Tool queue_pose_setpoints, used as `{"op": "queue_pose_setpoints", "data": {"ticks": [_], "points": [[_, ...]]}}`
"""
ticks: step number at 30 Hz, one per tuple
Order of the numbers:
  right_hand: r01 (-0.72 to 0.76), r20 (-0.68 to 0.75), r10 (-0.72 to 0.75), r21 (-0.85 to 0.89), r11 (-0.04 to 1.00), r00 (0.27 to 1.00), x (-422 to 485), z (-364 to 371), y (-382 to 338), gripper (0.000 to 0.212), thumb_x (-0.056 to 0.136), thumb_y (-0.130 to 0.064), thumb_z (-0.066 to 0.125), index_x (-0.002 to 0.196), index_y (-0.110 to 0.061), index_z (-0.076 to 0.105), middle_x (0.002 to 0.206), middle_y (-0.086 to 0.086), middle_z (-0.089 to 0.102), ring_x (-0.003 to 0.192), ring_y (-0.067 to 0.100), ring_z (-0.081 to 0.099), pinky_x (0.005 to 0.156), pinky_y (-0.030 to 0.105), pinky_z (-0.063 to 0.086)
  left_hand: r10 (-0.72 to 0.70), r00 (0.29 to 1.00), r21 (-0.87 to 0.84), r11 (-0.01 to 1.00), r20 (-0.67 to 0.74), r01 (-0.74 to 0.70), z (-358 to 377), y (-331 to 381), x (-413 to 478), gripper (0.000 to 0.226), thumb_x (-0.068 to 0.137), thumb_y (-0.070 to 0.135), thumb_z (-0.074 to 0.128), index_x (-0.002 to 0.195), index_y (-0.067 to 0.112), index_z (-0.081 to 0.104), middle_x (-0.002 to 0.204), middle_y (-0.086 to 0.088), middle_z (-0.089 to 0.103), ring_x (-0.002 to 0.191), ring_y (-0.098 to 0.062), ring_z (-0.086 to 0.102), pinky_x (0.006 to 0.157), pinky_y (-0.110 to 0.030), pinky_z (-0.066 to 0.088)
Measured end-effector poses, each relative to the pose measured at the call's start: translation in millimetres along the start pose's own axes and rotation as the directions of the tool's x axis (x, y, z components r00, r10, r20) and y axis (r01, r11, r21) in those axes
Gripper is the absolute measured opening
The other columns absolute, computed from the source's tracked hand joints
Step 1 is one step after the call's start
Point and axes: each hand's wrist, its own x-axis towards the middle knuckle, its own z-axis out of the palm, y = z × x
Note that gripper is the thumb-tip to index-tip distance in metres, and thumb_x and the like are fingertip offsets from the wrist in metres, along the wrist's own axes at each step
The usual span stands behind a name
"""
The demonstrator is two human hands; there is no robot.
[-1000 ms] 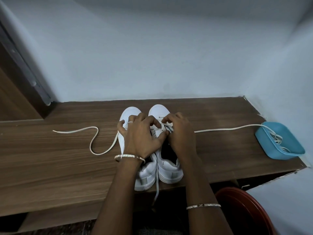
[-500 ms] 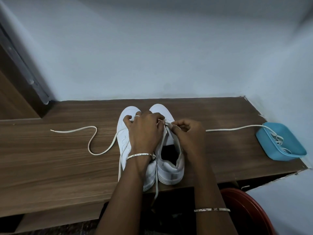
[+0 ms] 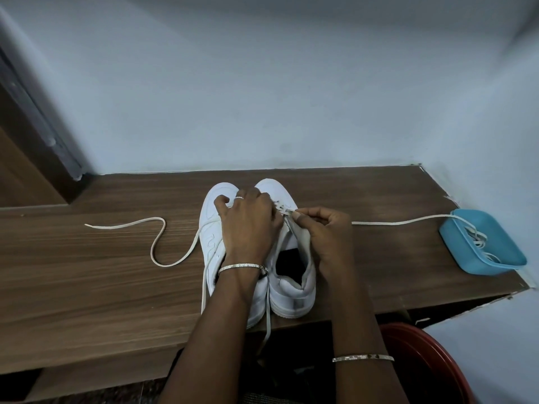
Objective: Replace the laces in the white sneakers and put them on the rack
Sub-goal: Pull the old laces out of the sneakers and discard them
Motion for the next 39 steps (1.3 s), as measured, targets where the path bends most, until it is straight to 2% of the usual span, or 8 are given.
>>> {"op": "queue_pose_setpoints", "data": {"ticks": [5, 12, 17, 23, 27, 31, 35, 39], "points": [[-0.01, -0.031, 0.009, -0.009, 1.0, 0.999, 1, -1, 3, 0.011, 0.072, -0.021, 0.085, 0.079, -0.016, 0.078, 0.076, 0.008, 0.076, 0.079, 0.029, 0.074, 0.079, 0.053, 0.06, -0.275, 0.961, -0.006, 0.961, -0.034, 0.275, -4, -19, 1, 0.022, 0.09, 0.035, 0.051, 0.092, 0.018, 0.066, 0.101, -0.003, 0.063, 0.1, -0.028, 0.057, 0.086, -0.044, 0.031], [0.053, -0.066, -0.059, -0.099, 0.994, 0.996, 2, 4, 2, 0.005, 0.075, -0.018, 0.083, 0.077, -0.017, 0.078, 0.071, 0.0, 0.075, 0.073, 0.017, 0.073, 0.076, 0.042, 0.061, 0.125, 0.991, -0.197, 0.974, 0.043, -0.115, -6, -18, 3, 0.021, 0.089, 0.053, 0.057, 0.097, 0.038, 0.07, 0.104, 0.015, 0.065, 0.114, -0.015, 0.05, 0.092, -0.043, 0.023], [0.044, -0.089, -0.053, -0.106, 0.993, 0.995, 3, 5, 4, 0.007, 0.074, -0.022, 0.083, 0.076, -0.019, 0.077, 0.071, -0.001, 0.075, 0.074, 0.018, 0.073, 0.074, 0.041, 0.061, 0.017, 0.999, -0.287, 0.958, 0.046, -0.003, -5, -25, 5, 0.009, 0.092, 0.037, 0.059, 0.089, 0.031, 0.064, 0.096, 0.011, 0.065, 0.109, -0.015, 0.052, 0.089, -0.039, 0.02], [0.057, -0.119, -0.071, -0.118, 0.991, 0.99, 1, 7, 3, 0.006, 0.076, -0.019, 0.083, 0.076, -0.017, 0.077, 0.069, -0.002, 0.074, 0.071, 0.014, 0.071, 0.069, 0.031, 0.057, -0.31, 0.893, -0.823, 0.372, 0.326, 0.43, -9, -53, 13, 0.018, 0.094, 0.021, 0.059, 0.077, 0.021, 0.066, 0.08, 0.0, 0.066, 0.075, -0.018, 0.06, 0.078, -0.035, 0.046], [0.062, -0.139, -0.081, -0.139, 0.988, 0.987, 0, 9, 3, 0.006, 0.076, -0.019, 0.081, 0.075, -0.018, 0.076, 0.069, -0.003, 0.073, 0.07, 0.013, 0.07, 0.07, 0.032, 0.058, -0.256, 0.966, -0.599, 0.78, -0.043, 0.181, -11, -58, 14, 0.012, 0.087, 0.044, 0.056, 0.083, 0.035, 0.062, 0.092, 0.007, 0.067, 0.095, -0.021, 0.062, 0.091, -0.046, 0.045], [0.084, -0.128, -0.104, -0.157, 0.984, 0.986, 0, 11, 3, 0.006, 0.076, -0.018, 0.08, 0.074, -0.018, 0.075, 0.069, -0.003, 0.073, 0.069, 0.012, 0.07, 0.07, 0.034, 0.058, 0.073, 0.996, -0.341, 0.938, 0.05, -0.052, -18, -28, 6, 0.024, 0.087, 0.056, 0.059, 0.102, 0.039, 0.069, 0.105, 0.017, 0.064, 0.113, -0.012, 0.048, 0.092, -0.036, 0.019], [0.097, -0.115, -0.115, -0.152, 0.984, 0.987, 1, 11, 4, 0.006, 0.077, -0.017, 0.08, 0.076, -0.016, 0.075, 0.071, -0.001, 0.073, 0.071, 0.015, 0.07, 0.07, 0.035, 0.058, 0.086, 0.996, -0.137, 0.987, 0.029, -0.081, -9, -19, 1, 0.016, 0.089, 0.048, 0.06, 0.092, 0.035, 0.07, 0.102, 0.013, 0.066, 0.113, -0.013, 0.05, 0.096, -0.044, 0.021], [0.095, -0.127, -0.113, -0.141, 0.985, 0.985, 1, 10, 6, 0.005, 0.077, -0.018, 0.08, 0.076, -0.017, 0.075, 0.072, -0.002, 0.074, 0.072, 0.013, 0.07, 0.071, 0.032, 0.058, -0.146, 0.986, -0.549, 0.819, 0.086, 0.169, -4, -39, 9, 0.013, 0.09, 0.032, 0.055, 0.079, 0.028, 0.062, 0.081, 0.014, 0.061, 0.095, -0.015, 0.059, 0.095, -0.043, 0.037]]}}
